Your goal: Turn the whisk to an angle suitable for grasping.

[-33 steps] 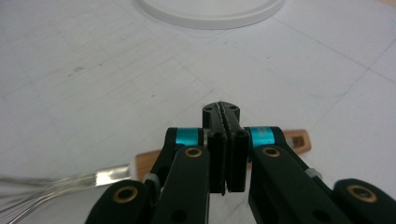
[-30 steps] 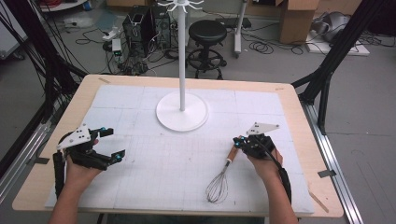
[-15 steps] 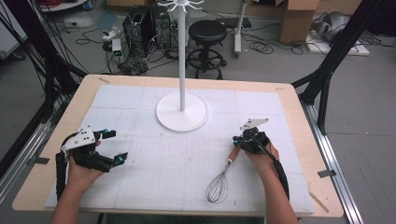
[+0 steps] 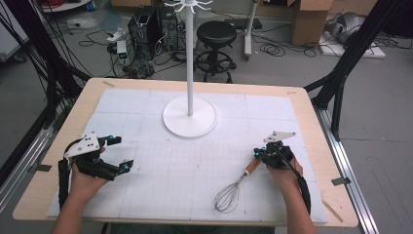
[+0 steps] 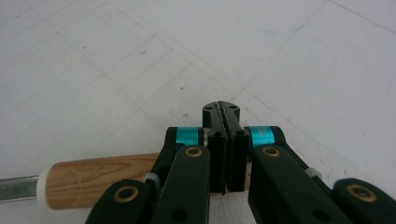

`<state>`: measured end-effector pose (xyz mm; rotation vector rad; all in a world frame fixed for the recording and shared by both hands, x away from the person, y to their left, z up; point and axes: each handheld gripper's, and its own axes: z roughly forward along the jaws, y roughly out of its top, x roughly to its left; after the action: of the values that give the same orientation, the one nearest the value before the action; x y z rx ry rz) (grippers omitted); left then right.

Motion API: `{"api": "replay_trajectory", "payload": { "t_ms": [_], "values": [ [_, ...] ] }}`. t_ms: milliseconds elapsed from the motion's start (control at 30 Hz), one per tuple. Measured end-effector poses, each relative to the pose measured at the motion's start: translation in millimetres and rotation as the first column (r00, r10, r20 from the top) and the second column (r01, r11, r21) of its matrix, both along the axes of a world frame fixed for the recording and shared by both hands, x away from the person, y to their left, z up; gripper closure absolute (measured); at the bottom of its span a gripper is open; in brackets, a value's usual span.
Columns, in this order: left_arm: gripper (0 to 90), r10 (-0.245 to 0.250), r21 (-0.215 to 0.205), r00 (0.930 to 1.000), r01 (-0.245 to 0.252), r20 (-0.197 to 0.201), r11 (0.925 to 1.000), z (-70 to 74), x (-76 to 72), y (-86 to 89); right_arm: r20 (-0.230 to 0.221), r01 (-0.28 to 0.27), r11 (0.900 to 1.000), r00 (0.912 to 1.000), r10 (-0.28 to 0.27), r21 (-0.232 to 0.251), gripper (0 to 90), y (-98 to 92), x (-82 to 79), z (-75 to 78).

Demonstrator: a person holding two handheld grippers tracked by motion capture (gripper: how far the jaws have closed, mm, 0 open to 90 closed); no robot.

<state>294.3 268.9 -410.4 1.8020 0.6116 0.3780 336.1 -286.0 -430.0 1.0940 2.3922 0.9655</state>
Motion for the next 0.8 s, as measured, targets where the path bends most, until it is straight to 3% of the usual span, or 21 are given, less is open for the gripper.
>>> {"api": "replay_trajectory", "payload": {
  "t_ms": [133, 667, 800],
  "values": [
    [1.7, -0.007, 0.003, 1.0, 0.007, 0.0, 1.0, -0.3, 0.7, -0.9, -0.001, 0.021, 0.999, 0.9998, -0.021, 0.026, 89.7, -10.4, -9.2, -1.3],
    [1.7, -0.005, -0.003, 1.0, 0.005, 0.001, 1.0, -0.1, 1.3, -2.1, 0.008, 0.053, 0.998, 0.9986, -0.053, 0.022, 89.4, -25.0, -31.3, -1.3],
    [1.7, -0.005, -0.001, 1.0, 0.005, 0.005, 1.0, 0.5, 1.1, -1.8, 0.042, -0.007, 0.999, 0.9991, 0.005, 0.048, 89.3, -16.1, -37.6, 2.9]
  ]
}}
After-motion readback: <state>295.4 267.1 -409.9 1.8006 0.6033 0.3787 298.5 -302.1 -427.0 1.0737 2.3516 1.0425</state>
